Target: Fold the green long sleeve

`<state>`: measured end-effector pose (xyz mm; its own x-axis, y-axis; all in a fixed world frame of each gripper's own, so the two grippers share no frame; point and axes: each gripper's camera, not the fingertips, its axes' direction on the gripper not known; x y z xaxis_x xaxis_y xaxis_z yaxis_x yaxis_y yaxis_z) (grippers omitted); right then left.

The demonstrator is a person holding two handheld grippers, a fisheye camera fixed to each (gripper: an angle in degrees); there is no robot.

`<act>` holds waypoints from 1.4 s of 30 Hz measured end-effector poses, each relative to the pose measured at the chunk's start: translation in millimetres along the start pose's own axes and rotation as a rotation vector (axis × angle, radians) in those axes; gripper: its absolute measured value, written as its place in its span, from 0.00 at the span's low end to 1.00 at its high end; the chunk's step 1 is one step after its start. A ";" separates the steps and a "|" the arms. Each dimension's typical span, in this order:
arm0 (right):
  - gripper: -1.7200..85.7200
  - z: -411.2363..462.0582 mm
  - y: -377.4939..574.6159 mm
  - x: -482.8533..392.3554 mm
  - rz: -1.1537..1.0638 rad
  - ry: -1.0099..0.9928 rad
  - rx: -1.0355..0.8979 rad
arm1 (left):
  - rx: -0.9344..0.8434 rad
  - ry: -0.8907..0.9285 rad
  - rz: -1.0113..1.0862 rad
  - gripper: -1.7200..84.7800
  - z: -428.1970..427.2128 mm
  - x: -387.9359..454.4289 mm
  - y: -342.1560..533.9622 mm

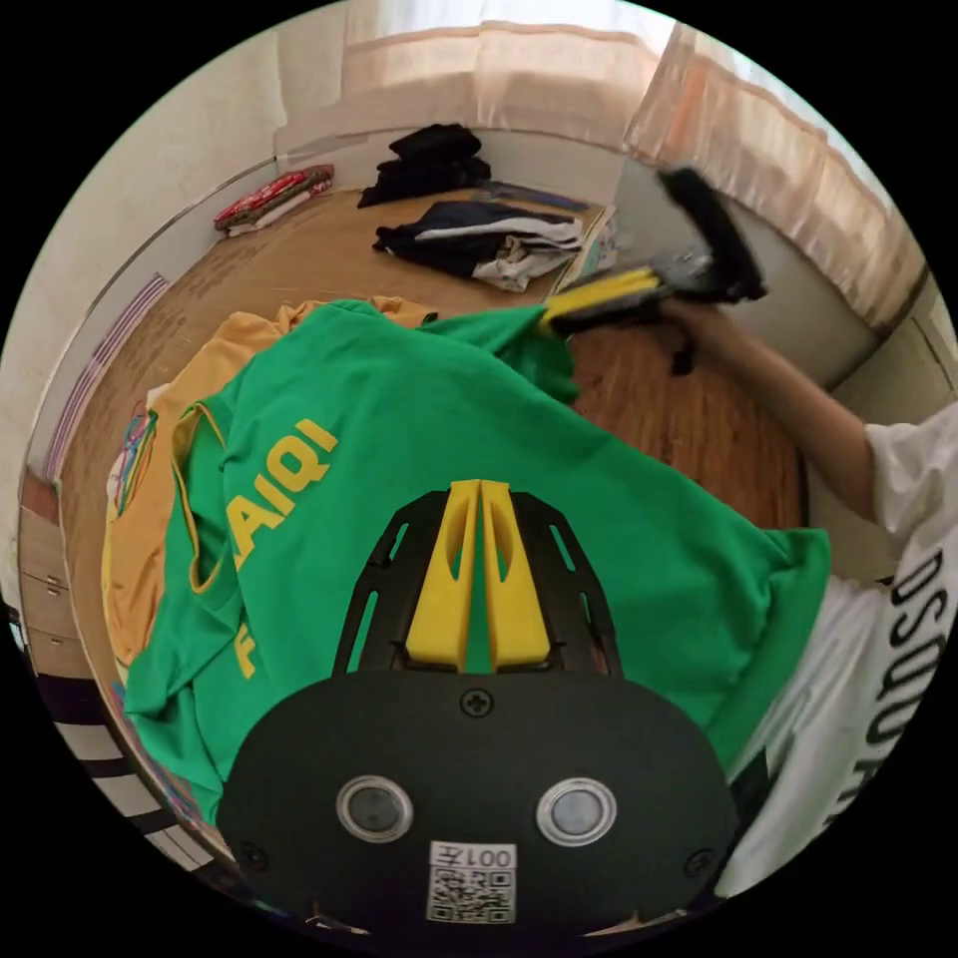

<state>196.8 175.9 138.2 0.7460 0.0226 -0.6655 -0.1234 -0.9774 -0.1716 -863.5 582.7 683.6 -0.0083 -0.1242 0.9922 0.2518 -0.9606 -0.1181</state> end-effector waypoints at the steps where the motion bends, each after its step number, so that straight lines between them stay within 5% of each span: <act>1: 0.03 -9.6 -0.7 -0.2 -0.005 0.040 0.012 | -0.012 -0.023 0.000 0.01 4.4 2.0 -5.6; 6: 0.03 -66.6 -12.6 5.2 0.008 0.571 -0.004 | -0.148 -0.077 -0.037 0.01 43.0 16.9 -35.5; 11: 0.03 -84.0 -17.2 43.3 0.114 0.761 -0.126 | -0.135 -0.091 -0.068 0.01 49.7 24.7 -33.8; 19: 0.03 -159.1 -39.6 -24.9 0.059 0.557 0.024 | -0.082 -0.053 -0.085 0.01 38.6 30.3 -38.2; 29: 0.03 -158.1 -67.5 -319.3 -0.841 0.561 0.414 | 0.023 -0.030 -0.298 0.01 -0.1 28.1 26.9; 36: 0.05 -30.8 -27.0 -449.5 -1.212 0.113 0.124 | -0.028 -0.134 -0.468 0.01 -57.5 13.6 144.4; 42: 0.07 -12.2 -11.6 -453.0 -1.067 -0.055 -0.041 | -0.041 -0.104 -0.477 0.01 -68.6 38.9 192.6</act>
<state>-131.7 174.5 450.5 0.4250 0.8785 -0.2180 0.5982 -0.4534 -0.6608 -881.7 375.8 696.8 -0.0159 0.3560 0.9343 0.2052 -0.9134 0.3516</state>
